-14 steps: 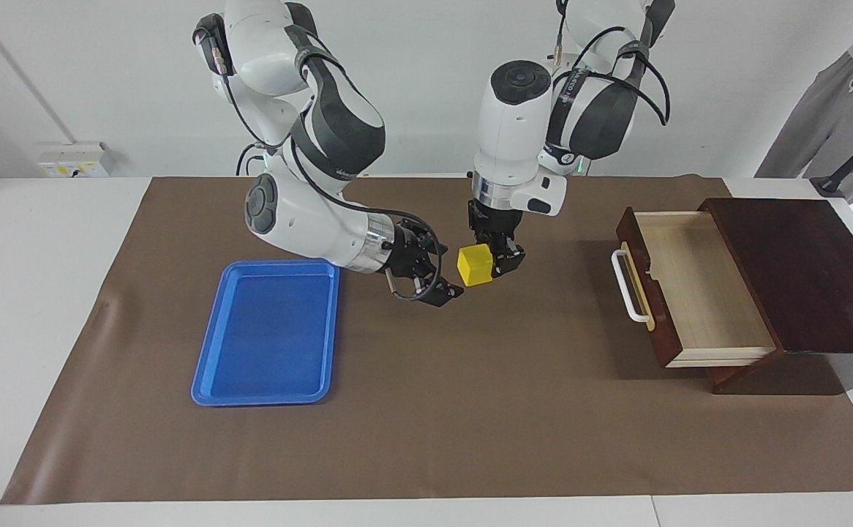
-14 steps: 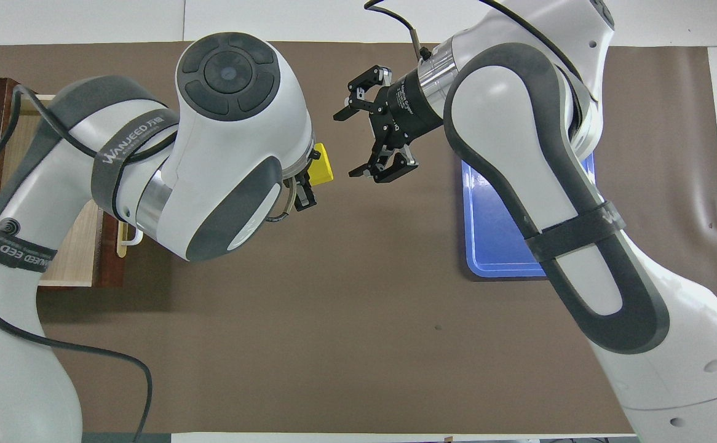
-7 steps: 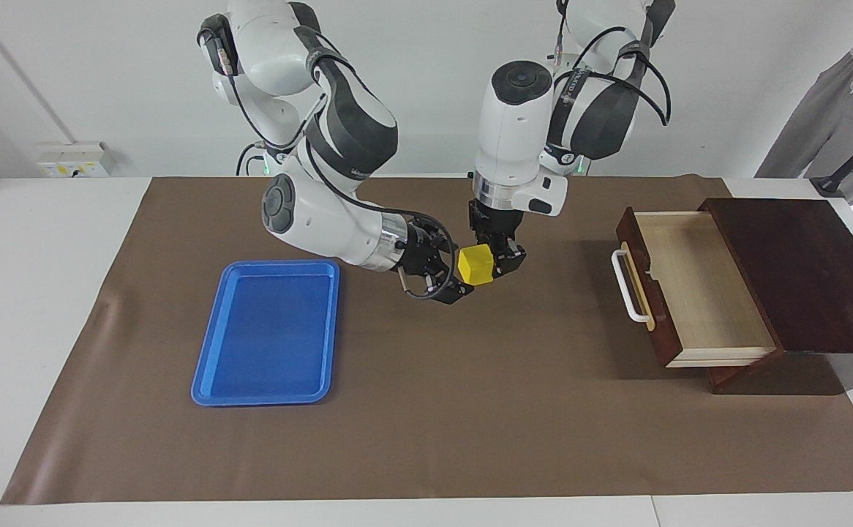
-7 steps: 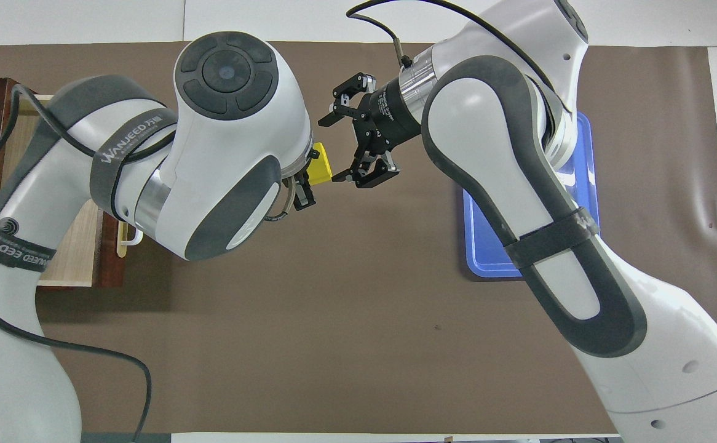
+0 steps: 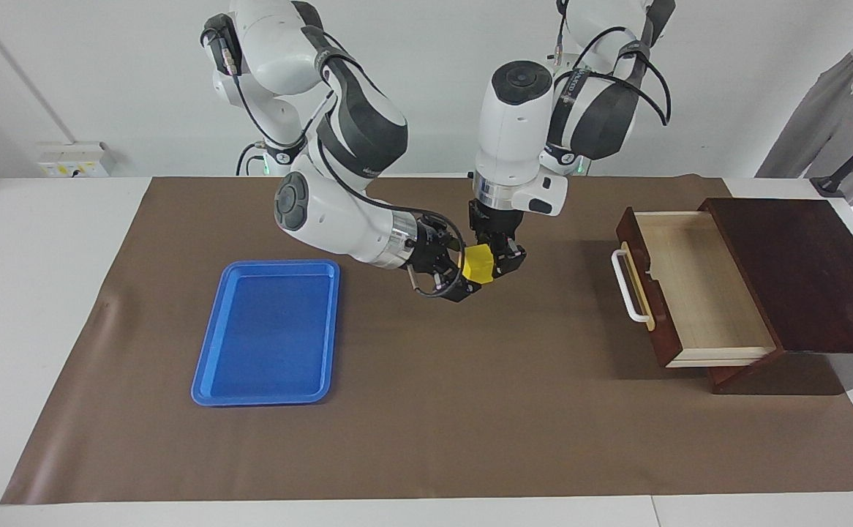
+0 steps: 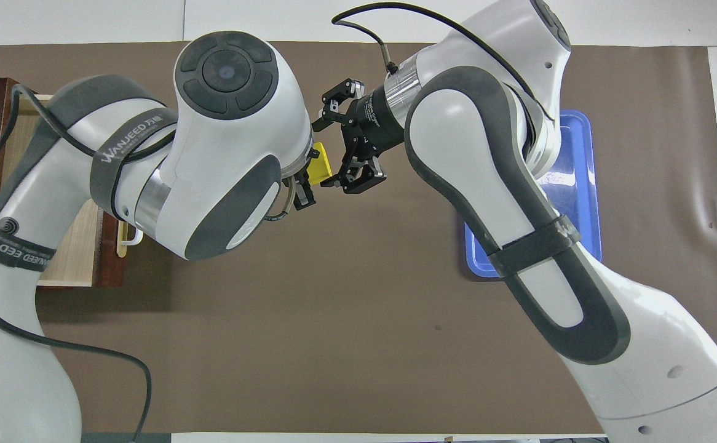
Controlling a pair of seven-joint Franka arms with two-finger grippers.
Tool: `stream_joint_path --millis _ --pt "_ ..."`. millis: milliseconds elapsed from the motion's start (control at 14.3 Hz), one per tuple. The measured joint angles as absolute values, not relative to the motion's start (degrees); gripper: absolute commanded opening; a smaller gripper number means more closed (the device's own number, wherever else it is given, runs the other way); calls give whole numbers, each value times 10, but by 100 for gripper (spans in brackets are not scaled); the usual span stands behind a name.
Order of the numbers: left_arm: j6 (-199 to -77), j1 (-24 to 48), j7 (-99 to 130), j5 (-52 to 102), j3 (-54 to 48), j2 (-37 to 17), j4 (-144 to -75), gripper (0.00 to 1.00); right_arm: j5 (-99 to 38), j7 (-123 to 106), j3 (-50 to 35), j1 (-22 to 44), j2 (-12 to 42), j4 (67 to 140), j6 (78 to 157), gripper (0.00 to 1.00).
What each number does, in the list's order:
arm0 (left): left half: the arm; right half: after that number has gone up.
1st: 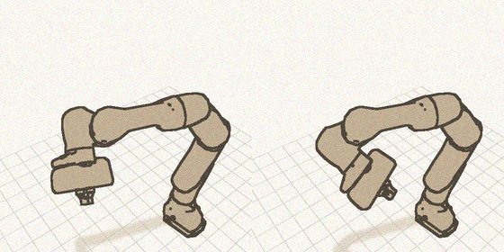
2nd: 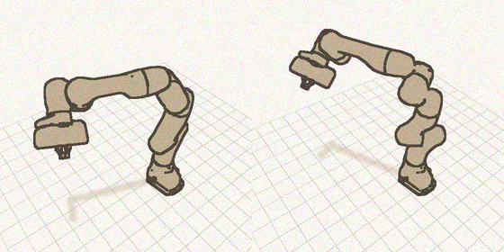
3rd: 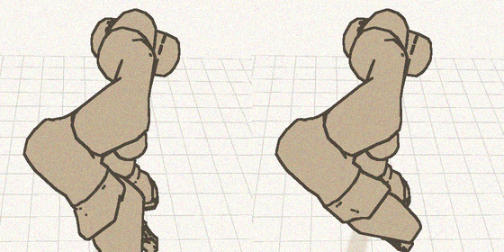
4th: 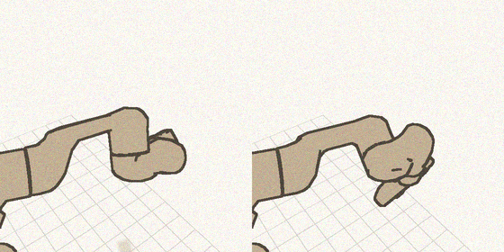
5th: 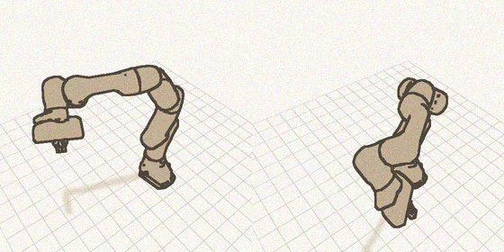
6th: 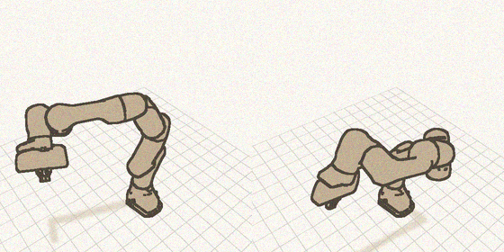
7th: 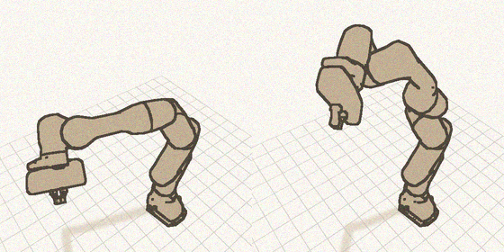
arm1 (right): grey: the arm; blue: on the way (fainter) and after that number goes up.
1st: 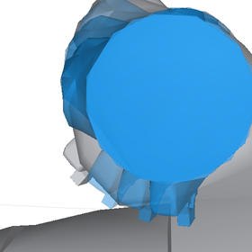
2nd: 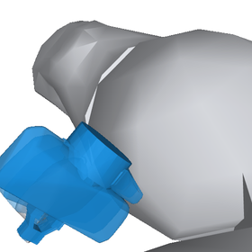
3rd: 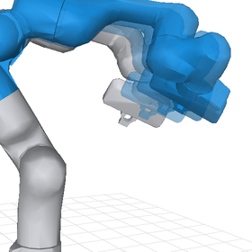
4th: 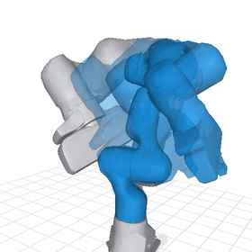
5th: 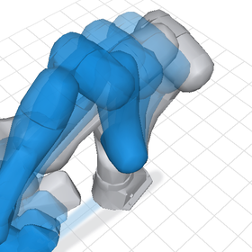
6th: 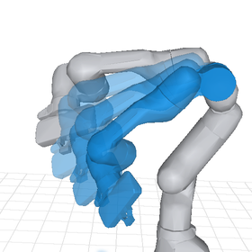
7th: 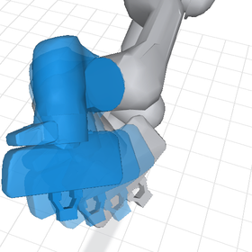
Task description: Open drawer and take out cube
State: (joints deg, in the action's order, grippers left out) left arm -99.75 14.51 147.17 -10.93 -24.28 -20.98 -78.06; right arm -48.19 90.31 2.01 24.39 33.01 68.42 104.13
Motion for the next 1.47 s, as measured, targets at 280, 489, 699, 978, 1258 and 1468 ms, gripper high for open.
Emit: stream_joint_path --millis 280,489,699,978,1258,1468 --pt "-997 145 1472 -109 -243 -210 -781 0 -482 905 20 247 330 687 1047 68" --pt "-998 145 1472 -110 -242 -210 -781 0 -482 907 20 250 330 689 1047 17" --pt "-999 142 1472 -112 -242 -210 -780 0 -481 902 20 251 330 689 1050 0" --pt "-999 142 1472 -112 -242 -210 -780 0 -481 902 20 251 330 689 1050 0" --pt "-999 142 1472 -113 -242 -210 -780 100 -481 907 20 251 330 689 1053 0" --pt "-995 139 1471 -113 -240 -210 -780 100 -481 912 21 250 330 689 1061 0"
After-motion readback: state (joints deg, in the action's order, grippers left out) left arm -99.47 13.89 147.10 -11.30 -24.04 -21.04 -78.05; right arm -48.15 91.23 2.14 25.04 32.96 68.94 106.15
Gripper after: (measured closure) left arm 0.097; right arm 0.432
